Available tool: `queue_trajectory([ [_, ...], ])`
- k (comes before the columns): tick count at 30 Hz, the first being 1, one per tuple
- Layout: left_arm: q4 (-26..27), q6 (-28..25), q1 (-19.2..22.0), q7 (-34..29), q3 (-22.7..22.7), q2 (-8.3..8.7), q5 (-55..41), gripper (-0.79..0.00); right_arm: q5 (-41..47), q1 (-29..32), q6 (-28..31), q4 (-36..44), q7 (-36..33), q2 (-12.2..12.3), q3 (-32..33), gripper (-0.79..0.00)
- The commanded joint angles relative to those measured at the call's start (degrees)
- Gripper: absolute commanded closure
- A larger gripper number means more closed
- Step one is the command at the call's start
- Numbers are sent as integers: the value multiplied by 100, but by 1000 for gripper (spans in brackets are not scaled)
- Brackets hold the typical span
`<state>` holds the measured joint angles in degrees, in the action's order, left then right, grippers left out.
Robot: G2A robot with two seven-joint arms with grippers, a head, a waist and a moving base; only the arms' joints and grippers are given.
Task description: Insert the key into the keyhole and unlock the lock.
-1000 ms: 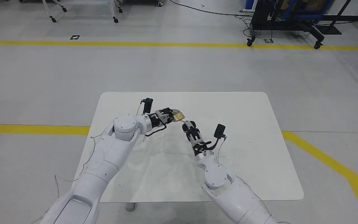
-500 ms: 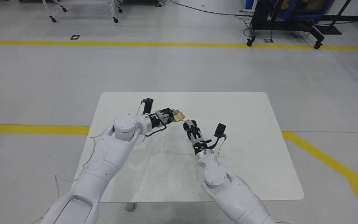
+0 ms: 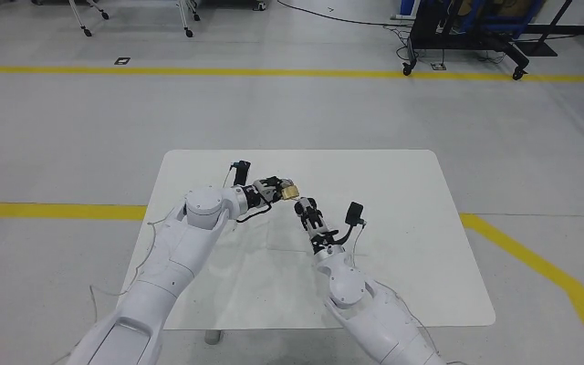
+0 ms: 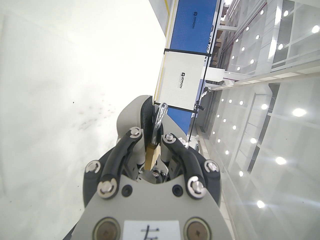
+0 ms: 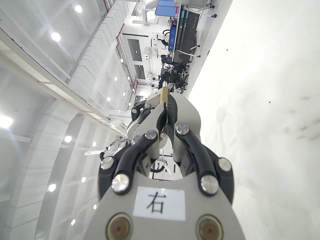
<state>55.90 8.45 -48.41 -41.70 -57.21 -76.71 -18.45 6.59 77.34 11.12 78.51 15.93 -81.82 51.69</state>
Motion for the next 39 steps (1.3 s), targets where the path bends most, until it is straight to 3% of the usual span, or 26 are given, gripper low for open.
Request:
queue_trajectory([
  [1,-19,19,4,3,-7,-1,-2,0,-174,39,121,28,4,11,45,0],
  [8,-87,176,52,-18,2,-13,15,0,-736,247,364,253,182,47,258,0],
  [16,-146,180,93,-78,34,-34,35,0,-1449,104,-96,68,681,-17,267,0],
  [39,-235,170,125,-186,-97,-25,-6,0,-1928,-18,-267,-440,521,-231,24,0],
])
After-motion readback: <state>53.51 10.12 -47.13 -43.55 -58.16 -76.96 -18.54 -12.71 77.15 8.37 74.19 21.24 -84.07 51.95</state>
